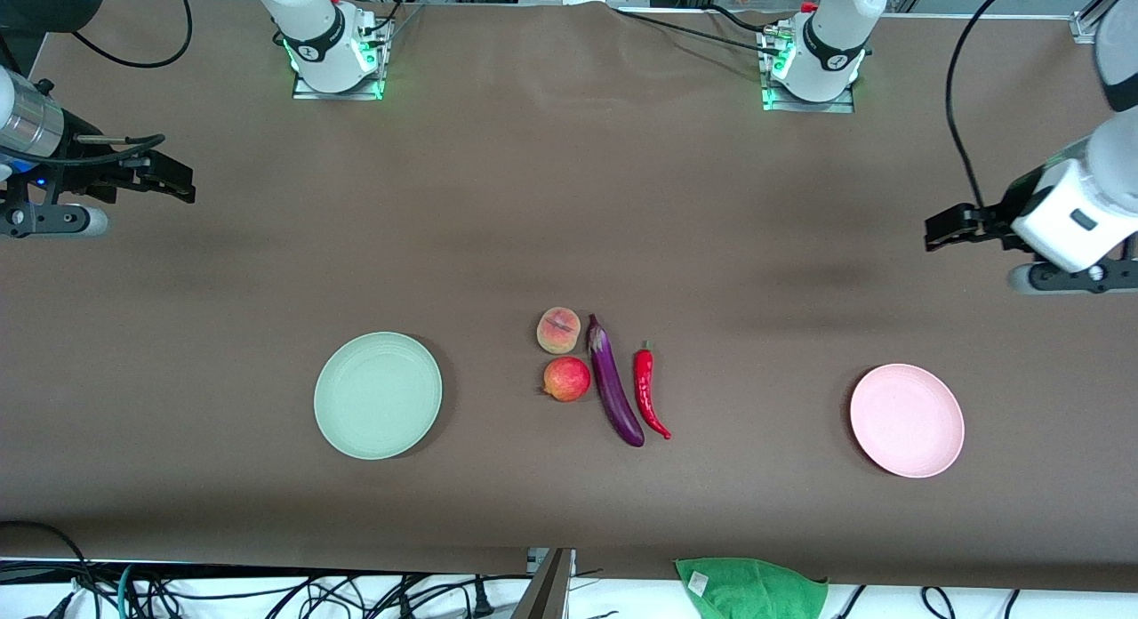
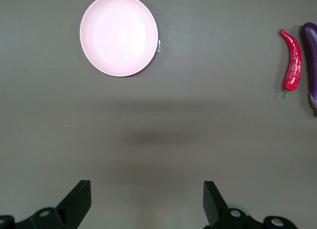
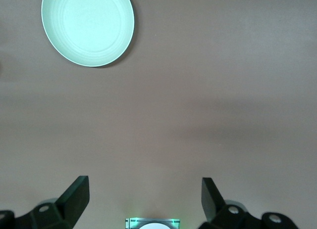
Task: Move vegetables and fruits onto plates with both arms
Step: 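Move the left gripper toward the red chili pepper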
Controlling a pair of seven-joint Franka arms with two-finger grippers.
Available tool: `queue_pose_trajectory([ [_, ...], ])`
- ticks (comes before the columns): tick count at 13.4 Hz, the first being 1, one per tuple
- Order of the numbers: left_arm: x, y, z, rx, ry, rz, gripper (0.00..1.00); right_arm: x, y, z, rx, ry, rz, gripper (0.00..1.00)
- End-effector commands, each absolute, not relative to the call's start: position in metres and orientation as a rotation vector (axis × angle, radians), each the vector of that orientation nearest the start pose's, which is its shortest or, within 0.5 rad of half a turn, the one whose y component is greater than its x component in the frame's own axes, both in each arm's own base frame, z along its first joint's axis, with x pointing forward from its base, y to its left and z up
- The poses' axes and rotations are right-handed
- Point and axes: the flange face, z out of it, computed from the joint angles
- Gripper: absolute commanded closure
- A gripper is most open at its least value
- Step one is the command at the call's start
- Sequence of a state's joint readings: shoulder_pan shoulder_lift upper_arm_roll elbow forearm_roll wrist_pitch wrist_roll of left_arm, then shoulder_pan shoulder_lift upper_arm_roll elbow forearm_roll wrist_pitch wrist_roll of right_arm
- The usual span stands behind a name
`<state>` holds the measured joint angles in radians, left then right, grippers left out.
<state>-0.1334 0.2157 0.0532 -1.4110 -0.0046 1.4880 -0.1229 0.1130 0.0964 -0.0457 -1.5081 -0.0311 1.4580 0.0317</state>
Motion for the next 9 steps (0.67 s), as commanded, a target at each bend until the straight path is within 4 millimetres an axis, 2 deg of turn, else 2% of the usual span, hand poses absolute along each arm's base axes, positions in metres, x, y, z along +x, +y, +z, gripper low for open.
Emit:
queue_pose_trajectory([
  [1, 0.616, -0.109, 0.562, -3.097, -0.062, 0.174, 0.00, 0.564, 0.035, 0.593, -3.160, -0.064, 0.229, 0.00],
  [2, 0.616, -0.130, 0.558, -3.101, -0.088, 0.180, 0.00, 0.564, 0.035, 0.594, -3.159, -0.067, 0.227, 0.00],
  [4, 0.615, -0.172, 0.554, -3.109, -0.181, 0.112, 0.00, 0.564, 0.035, 0.593, -3.159, -0.064, 0.231, 0.00],
  [6, 0.617, -0.213, 0.543, -3.135, -0.264, 0.025, 0.00, 0.564, 0.035, 0.593, -3.159, -0.064, 0.231, 0.00],
  [7, 0.621, -0.233, 0.532, -3.157, -0.296, -0.018, 0.00, 0.564, 0.035, 0.593, -3.159, -0.064, 0.231, 0.00],
  [9, 0.635, -0.261, 0.492, -3.177, -0.417, -0.039, 0.00, 0.564, 0.035, 0.594, -3.159, -0.064, 0.229, 0.00],
])
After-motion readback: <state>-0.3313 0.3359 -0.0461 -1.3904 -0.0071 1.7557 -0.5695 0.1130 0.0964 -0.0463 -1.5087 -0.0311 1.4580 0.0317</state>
